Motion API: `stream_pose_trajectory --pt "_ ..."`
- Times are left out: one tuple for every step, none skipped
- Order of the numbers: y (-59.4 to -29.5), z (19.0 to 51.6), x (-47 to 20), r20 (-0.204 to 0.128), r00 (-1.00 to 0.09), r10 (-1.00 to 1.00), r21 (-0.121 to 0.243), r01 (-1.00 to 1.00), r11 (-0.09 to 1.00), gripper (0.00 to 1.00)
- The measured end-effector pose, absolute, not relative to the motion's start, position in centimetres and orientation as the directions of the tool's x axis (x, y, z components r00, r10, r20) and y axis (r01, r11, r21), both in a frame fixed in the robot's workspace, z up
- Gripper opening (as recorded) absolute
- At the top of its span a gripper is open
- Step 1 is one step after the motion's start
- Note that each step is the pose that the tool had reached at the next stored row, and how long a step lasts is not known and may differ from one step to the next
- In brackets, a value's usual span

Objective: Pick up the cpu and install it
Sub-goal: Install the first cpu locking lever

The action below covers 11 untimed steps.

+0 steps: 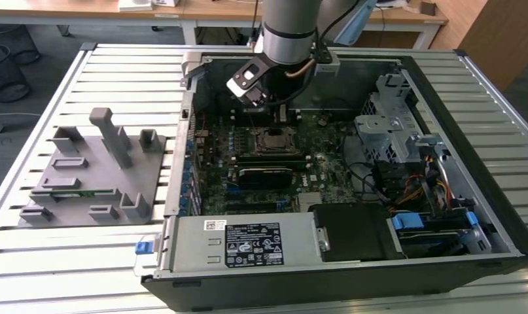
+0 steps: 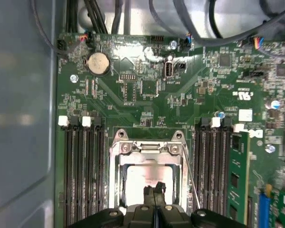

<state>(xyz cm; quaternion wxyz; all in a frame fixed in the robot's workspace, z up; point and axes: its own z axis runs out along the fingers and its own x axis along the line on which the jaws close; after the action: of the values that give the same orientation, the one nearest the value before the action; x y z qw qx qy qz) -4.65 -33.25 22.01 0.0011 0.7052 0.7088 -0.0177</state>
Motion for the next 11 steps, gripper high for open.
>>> stream_pose_trajectory --pt "-33.3 22.4 -4.7 -0.027 -0.005 1.000 -0.024 1.000 0.005 0.11" --pt "-33.3 22.7 -4.7 -0.027 -0.005 1.000 -0.024 1.000 0.005 0.11" --pt "-33.3 23.0 -4.7 -0.027 -0.006 1.000 -0.023 1.000 0.005 0.11" --pt "-33.3 23.2 -4.7 -0.028 -0.006 1.000 -0.023 1.000 0.005 0.11" --pt "-33.3 23.4 -4.6 -0.028 -0.006 1.000 -0.023 1.000 0.005 0.11" --pt "-33.3 23.6 -4.6 -0.029 -0.005 1.000 -0.023 1.000 0.005 0.11" --pt "-33.2 23.8 -4.7 -0.029 -0.005 1.000 -0.023 1.000 0.005 0.11" --pt "-33.2 23.9 -4.7 -0.030 -0.005 1.000 -0.023 1.000 0.005 0.11" --pt "-33.2 24.0 -4.7 -0.030 -0.005 1.000 -0.023 1.000 0.005 0.11" --pt "-33.2 24.1 -4.7 -0.030 -0.006 1.000 -0.022 1.000 0.005 0.11" --pt "-33.2 24.2 -4.7 -0.030 -0.005 1.000 -0.022 1.000 0.005 0.11"
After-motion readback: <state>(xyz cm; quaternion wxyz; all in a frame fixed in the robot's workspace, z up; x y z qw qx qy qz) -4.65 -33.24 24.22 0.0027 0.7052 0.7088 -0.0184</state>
